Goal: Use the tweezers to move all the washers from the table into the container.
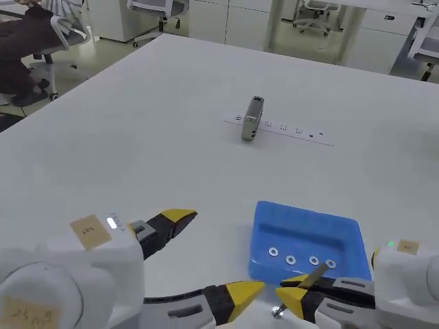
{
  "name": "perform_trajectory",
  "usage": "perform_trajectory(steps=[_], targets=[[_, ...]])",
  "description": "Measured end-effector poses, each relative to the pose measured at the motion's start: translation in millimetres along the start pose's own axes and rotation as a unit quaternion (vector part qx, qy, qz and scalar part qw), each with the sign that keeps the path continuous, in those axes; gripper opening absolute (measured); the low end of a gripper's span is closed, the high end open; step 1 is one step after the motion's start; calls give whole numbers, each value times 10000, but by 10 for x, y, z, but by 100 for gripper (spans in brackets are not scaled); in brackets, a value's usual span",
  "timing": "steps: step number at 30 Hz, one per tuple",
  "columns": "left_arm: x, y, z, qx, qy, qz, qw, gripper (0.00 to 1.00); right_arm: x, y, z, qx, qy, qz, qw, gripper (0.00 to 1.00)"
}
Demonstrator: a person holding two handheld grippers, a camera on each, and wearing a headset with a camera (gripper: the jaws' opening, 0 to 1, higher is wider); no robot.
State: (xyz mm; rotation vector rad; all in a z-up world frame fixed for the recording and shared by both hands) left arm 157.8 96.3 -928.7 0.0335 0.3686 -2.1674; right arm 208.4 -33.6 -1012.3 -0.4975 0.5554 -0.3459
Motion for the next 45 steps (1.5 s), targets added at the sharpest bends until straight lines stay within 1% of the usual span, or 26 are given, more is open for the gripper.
perform_trajectory(steps=[4, 6, 8, 9, 10, 11, 13, 17, 20, 21, 23, 25, 28, 33, 37, 42, 45], targets=[[0, 0, -1, -4, -2, -1, 10000, 68, -29, 1, 5, -46, -205, 12, 9998, 4], [3, 1, 1, -1, 4, -8, 10000, 68, -60, 4, 2, -118, -466, 19, 9988, 4], [5, 1, 2, 0, 11, -16, 10000, 68, -93, 18, -7, -187, -793, 39, 9967, 4], [5, 1, 2, -1, 12, -17, 10000, 68, -113, 28, -22, -258, -908, 33, 9955, 4], [6, 1, 2, -3, 12, -20, 10000, 68, -116, 25, -93, -530, -925, 11, 9943, 4], [7, 2, 1, -4, 14, -22, 10000, 68, -153, 42, -58, -323, -987, 46, 9946, 4], [5, 1, 0, -8, 19, -19, 10000, 68, -156, 56, -48, -334, -1168, -3, 9926, 3], [1, -1, -2, -9, 21, -10, 10000, 68, -124, 69, -44, -322, -1187, -12, 9924, 3], [3, 0, -3, -14, 33, -18, 10000, 68, -127, 70, -47, -350, -1220, -40, 9919, 3], [5, 0, -2, -16, 33, -21, 10000, 68, -124, 69, -49, -351, -1213, -56, 9920, 3], [3, 0, 0, -10, 36, -14, 10000, 68, -126, 61, -54, -317, -995, -36, 9945, 3], [0, -1, -3, -12, 21, -8, 10000, 68, -132, 33, -29, -225, -923, -7, 9955, 3], [4, 1, -4, -15, 13, -23, 10000, 68, -158, -6, 14, -157, -904, 17, 9958, 3], [14, 8, -9, -46, 50, -53, 10000, 68, -177, -106, 149, 211, -615, 97, 9978, 3], [16, 9, -11, -44, 42, -69, 10000, 68, -165, -174, 214, 394, -441, 110, 9982, 3], [29, 14, -11, -58, 58, -102, 9999, 68, -146, -282, 333, 660, -278, 126, 9974, 3], [31, 14, -11, -58, 54, -110, 9999, 68, -120, -322, 389, 765, -235, 88, 9968, 3]])
Point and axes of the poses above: the centre of the closed fingertips' face, and the gripper's own axes: y roughly forward along the fingers, x roughly to its right, z roughly out of its top, the point moved 5 cm from there along -y, roughly backward along the fingers, and after that the axes turned 13 degrees about y, right-handed, at the moved point
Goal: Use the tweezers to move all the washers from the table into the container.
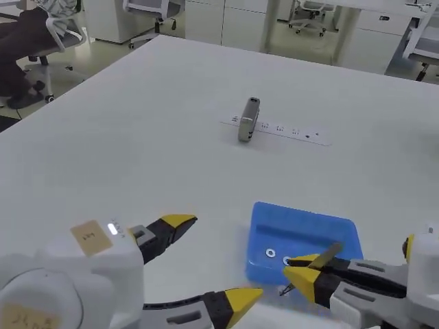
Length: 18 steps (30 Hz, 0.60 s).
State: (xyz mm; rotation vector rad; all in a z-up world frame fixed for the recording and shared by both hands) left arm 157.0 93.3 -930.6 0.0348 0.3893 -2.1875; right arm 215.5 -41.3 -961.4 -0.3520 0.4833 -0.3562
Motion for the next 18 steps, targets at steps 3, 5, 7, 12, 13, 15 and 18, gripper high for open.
perform_trajectory(steps=[3, 5, 7, 12, 13, 15, 18], targets=[[3, 2, -1, -2, -1, -8, 10000, 68, 34, -18, 52, 115, 94, -19, 9999, 3], [4, 2, -2, -5, -1, -13, 10000, 68, 55, -30, 99, 234, 192, -21, 9995, 3], [3, 1, -1, -3, 2, -10, 10000, 68, 87, -44, 147, 366, 279, -42, 9989, 3], [-1, -1, -4, -4, -5, -2, 10000, 67, 212, -51, 211, 480, 367, -187, 9980, 3], [-2, -1, -5, -5, -10, -1, 10000, 67, 244, -50, 219, 493, 384, -229, 9978, 3], [-6, -2, -5, -2, -12, 6, 10000, 67, 308, -48, 224, 523, 468, -309, 9971, 3], [-9, -3, -6, -1, -24, 8, 10000, 67, 408, -42, 213, 512, 565, -489, 9959, 3]])
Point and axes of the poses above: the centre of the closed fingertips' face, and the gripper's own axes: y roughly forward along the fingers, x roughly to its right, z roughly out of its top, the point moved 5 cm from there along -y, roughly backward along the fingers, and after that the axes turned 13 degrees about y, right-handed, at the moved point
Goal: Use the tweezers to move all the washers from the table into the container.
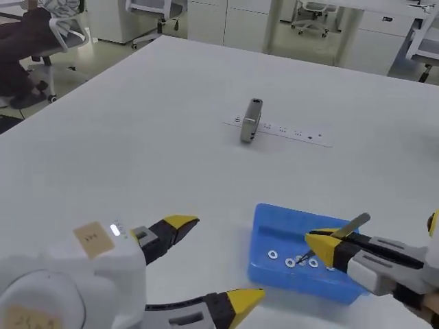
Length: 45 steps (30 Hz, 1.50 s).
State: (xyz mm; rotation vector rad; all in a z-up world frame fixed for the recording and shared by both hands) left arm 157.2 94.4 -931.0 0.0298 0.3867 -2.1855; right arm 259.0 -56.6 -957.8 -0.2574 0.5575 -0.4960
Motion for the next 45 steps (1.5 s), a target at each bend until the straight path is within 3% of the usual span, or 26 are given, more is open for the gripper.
perform_trajectory(steps=[4, 11, 17, 26, 32, 37, 45], targets=[[-6, -2, -1, 2, -15, 16, 10000, 67, 121, 37, -9, 2, 171, -117, 9998, 3], [-14, -6, -1, 13, -37, 37, 10000, 67, 376, 180, -85, -272, 207, -424, 9985, 3], [-26, -9, -2, 13, -65, 68, 10000, 67, 458, 282, -122, -418, 161, -497, 9978, 3], [-38, -10, -9, -2, -87, 93, 9999, 67, 532, 327, -181, -655, -39, -651, 9957, 3], [-35, -7, -11, -8, -95, 81, 9999, 67, 506, 353, -204, -728, -107, -551, 9958, 3], [-30, -5, -12, -16, -87, 64, 9999, 66, 485, 357, -206, -748, -303, -511, 9954, 4], [-32, -4, -14, -23, -84, 66, 9999, 66, 464, 322, -175, -637, -305, -500, 9962, 4]])
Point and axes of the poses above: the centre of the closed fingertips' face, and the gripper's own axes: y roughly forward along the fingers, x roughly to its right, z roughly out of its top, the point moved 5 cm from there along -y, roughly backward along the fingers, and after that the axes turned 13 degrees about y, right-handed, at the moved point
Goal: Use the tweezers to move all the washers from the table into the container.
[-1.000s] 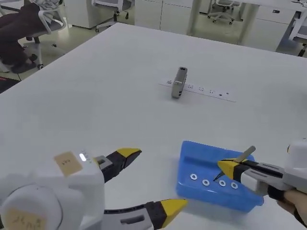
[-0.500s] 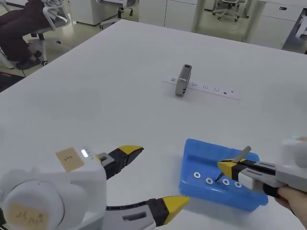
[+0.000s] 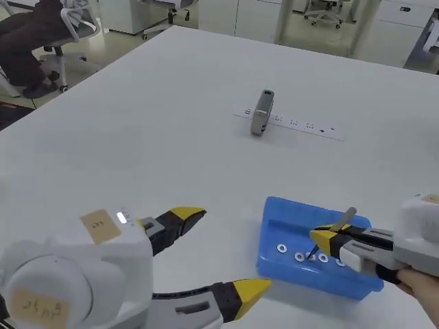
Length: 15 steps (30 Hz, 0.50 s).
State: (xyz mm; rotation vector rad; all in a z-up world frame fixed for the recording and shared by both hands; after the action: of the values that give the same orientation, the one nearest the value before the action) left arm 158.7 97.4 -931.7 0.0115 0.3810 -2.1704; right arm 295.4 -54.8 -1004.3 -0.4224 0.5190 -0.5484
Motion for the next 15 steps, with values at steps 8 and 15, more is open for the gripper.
perform_trajectory(steps=[8, 15], targets=[[4, 1, -1, 0, -2, -8, 10000, 66, -56, -79, 64, 172, 58, 13, 9998, 4], [18, 3, -1, 2, -15, -67, 10000, 63, -185, -184, 127, 384, 132, 185, 9990, 4]])
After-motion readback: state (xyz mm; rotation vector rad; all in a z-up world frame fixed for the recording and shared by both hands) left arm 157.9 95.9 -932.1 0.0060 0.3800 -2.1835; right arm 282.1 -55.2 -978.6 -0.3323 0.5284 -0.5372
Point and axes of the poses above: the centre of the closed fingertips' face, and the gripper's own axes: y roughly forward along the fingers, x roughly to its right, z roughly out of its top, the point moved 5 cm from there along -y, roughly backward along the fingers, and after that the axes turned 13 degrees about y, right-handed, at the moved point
